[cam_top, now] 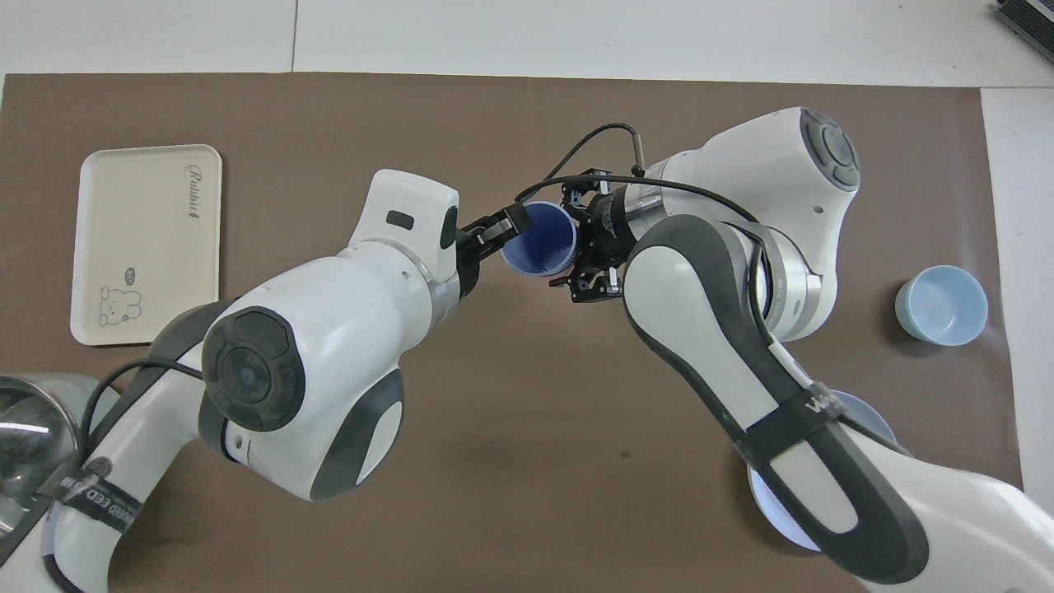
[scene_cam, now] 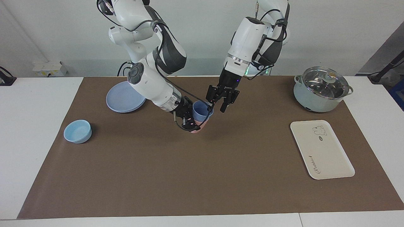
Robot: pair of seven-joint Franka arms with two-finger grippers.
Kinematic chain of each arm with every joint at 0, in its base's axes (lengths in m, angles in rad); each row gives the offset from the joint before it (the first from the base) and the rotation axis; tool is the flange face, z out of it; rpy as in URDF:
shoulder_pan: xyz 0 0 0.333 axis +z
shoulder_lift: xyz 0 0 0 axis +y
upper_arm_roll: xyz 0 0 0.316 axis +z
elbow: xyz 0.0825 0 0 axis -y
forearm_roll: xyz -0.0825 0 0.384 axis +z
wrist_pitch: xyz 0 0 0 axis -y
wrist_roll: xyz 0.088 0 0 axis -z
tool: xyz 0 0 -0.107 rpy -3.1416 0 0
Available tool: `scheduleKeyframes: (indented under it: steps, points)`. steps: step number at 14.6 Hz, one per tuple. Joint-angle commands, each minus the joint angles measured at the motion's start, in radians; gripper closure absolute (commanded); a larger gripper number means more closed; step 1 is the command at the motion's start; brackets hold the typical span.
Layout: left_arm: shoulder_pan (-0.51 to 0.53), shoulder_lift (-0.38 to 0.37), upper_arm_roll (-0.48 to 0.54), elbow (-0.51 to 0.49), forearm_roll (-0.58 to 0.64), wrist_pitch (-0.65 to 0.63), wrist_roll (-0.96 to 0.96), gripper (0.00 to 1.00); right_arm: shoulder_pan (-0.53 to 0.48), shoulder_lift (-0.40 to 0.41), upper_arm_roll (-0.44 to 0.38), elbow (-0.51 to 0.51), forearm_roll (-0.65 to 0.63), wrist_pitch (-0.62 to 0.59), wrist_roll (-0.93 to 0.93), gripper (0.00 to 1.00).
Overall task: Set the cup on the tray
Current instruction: 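Grasp the cup rim with the left gripper while the right gripper holds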
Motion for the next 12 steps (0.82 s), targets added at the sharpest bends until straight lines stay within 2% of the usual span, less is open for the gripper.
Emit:
scheduleKeyframes:
  steps: [1,3,4,5,9,12]
  points:
    - [-0.038,0.023,0.019,0.012,-0.009,0.008,-0.015,0.45,0.001,-0.018,-0.001,-0.009,-0.017,0.008,0.028,1.0]
    - [-0.041,0.028,0.018,0.018,-0.009,0.009,-0.016,0.72,0.001,-0.018,-0.003,-0.009,-0.017,0.006,0.028,1.0]
    - [-0.041,0.028,0.019,0.017,-0.009,0.009,-0.016,0.95,0.001,-0.018,-0.003,-0.009,-0.017,0.008,0.026,1.0]
    - [-0.041,0.028,0.018,0.014,-0.009,0.011,-0.012,1.0,0.001,-0.018,-0.003,-0.009,-0.017,0.011,0.025,1.0]
    - [-0.027,0.028,0.019,0.038,-0.01,-0.005,-0.018,1.0,-0.004,-0.018,-0.003,-0.011,-0.018,0.006,0.025,1.0]
    - [-0.029,-0.018,0.024,0.09,-0.01,-0.134,-0.038,1.0,-0.006,-0.017,-0.003,-0.011,-0.017,0.022,0.023,1.0]
